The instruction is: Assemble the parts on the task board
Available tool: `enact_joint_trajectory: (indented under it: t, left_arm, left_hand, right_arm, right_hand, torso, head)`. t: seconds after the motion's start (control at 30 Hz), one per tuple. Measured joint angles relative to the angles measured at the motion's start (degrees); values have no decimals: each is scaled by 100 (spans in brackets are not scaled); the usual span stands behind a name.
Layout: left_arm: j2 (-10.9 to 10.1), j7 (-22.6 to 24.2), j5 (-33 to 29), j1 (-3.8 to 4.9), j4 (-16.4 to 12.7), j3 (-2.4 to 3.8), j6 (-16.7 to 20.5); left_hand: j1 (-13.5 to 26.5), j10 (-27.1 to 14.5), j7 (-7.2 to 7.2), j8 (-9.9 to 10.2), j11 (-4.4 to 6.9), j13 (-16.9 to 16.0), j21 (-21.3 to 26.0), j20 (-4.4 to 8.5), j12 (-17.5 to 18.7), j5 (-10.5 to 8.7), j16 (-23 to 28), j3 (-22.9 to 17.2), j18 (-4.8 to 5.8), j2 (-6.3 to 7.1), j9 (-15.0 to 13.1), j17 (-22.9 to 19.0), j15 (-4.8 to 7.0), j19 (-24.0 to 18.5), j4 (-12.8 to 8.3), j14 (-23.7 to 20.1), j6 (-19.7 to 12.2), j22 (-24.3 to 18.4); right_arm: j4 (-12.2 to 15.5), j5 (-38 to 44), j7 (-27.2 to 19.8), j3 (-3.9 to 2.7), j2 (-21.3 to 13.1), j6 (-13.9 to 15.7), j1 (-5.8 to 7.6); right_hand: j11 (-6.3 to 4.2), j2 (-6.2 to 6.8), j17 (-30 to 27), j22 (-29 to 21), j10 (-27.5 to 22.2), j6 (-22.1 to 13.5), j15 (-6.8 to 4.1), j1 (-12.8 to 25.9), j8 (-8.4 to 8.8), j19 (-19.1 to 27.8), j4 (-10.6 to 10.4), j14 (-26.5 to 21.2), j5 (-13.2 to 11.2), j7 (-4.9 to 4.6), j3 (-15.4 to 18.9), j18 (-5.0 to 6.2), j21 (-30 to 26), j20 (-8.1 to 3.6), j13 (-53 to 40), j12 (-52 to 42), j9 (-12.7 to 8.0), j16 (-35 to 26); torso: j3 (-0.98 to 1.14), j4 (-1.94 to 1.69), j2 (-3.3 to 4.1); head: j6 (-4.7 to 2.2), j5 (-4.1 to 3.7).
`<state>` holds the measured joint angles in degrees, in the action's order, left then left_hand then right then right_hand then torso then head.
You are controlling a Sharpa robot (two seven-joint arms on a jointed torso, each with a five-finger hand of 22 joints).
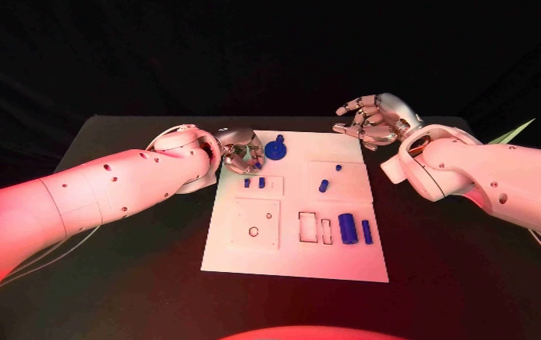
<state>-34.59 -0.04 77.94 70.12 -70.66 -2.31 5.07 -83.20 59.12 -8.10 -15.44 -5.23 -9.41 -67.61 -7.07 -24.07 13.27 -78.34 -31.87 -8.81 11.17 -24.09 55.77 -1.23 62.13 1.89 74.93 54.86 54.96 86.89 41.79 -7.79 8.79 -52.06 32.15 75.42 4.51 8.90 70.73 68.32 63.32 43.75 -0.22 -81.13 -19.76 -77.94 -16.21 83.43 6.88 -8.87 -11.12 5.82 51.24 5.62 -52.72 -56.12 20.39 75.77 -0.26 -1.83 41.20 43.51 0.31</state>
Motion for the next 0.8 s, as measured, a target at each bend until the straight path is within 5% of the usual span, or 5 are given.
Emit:
enact_joint_trajectory:
  t: [0.63, 0.8]
  left_arm:
    - [0, -8, -12, -5, 19, -5, -1]
    - [-4, -38, -12, -5, 19, -5, -11]
  left_hand:
    - [150, 19, -97, 154, -21, 1, 93, -70, 201, 0, 1, 0, -1, 62, 10, -108, -42, -71, 0, -44, -100, -87]
    - [151, 18, -118, 337, -21, 1, 95, -72, 301, 0, 1, 0, -1, 63, 57, -142, -42, -74, 1, -44, -127, -113]
  right_arm:
    - [-5, 0, -3, 0, 1, -3, -8]
    - [-6, -1, 0, 0, 1, -9, -10]
  right_hand:
    - [0, 0, -4, 0, 0, 0, 0, 0, 0, 0, 0, 0, 0, 0, 0, 0, 0, 0, 1, 0, 0, 0]
    - [0, 0, -5, 0, 0, 0, 0, 0, 0, 0, 0, 0, 0, 0, 0, 0, 0, 0, 1, 0, 0, 0]
  torso:
    - [3, 2, -1]
    - [2, 2, 0]
  head:
    - [6, 4]
    - [6, 4]
